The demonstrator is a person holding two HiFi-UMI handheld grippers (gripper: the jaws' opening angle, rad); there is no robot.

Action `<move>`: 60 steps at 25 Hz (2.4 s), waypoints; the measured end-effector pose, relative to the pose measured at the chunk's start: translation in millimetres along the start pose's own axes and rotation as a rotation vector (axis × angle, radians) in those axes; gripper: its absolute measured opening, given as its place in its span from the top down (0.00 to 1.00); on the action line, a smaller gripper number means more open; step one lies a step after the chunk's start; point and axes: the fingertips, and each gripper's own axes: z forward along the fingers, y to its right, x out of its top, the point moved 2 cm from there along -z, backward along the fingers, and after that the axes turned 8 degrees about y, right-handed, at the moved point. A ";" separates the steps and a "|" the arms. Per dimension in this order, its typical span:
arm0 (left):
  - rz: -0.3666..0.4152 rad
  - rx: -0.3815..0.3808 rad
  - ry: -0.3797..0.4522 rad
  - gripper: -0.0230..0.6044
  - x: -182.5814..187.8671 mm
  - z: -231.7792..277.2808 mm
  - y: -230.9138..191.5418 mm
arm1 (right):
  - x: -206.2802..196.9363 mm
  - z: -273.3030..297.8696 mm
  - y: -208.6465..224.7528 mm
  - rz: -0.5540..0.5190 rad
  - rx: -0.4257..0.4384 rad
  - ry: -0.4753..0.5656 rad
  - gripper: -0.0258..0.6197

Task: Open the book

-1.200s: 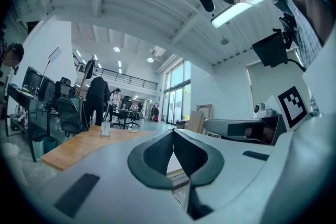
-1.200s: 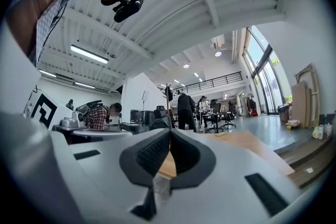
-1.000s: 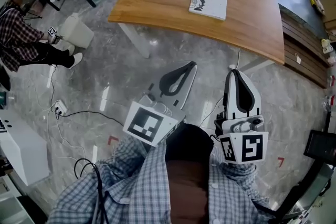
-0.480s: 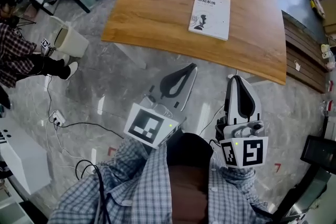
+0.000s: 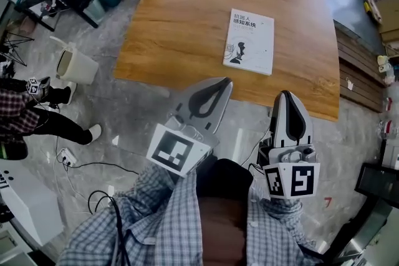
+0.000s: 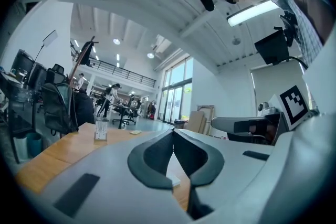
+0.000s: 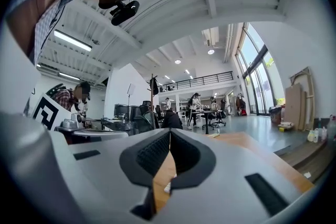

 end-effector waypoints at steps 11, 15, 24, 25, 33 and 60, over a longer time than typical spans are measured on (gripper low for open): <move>-0.037 -0.005 -0.028 0.95 -14.8 25.4 -44.9 | -14.1 45.2 6.7 -0.021 -0.029 -0.041 0.93; -0.049 0.007 -0.028 0.95 -16.7 40.5 -55.1 | -19.0 59.4 18.0 -0.017 -0.033 -0.049 0.93; -0.031 0.073 -0.049 0.95 -29.8 82.3 -75.8 | -36.6 103.7 54.9 0.024 0.025 -0.067 0.93; -0.032 0.084 -0.051 0.95 -31.3 88.9 -77.2 | -37.8 109.7 60.8 0.027 0.036 -0.065 0.93; 0.005 0.103 -0.062 0.95 -40.1 151.0 -71.5 | -54.3 155.9 105.9 0.080 0.125 -0.095 0.93; -0.250 0.115 -0.524 0.95 -216.1 230.2 -100.4 | -214.8 184.8 187.9 0.231 0.039 -0.510 0.93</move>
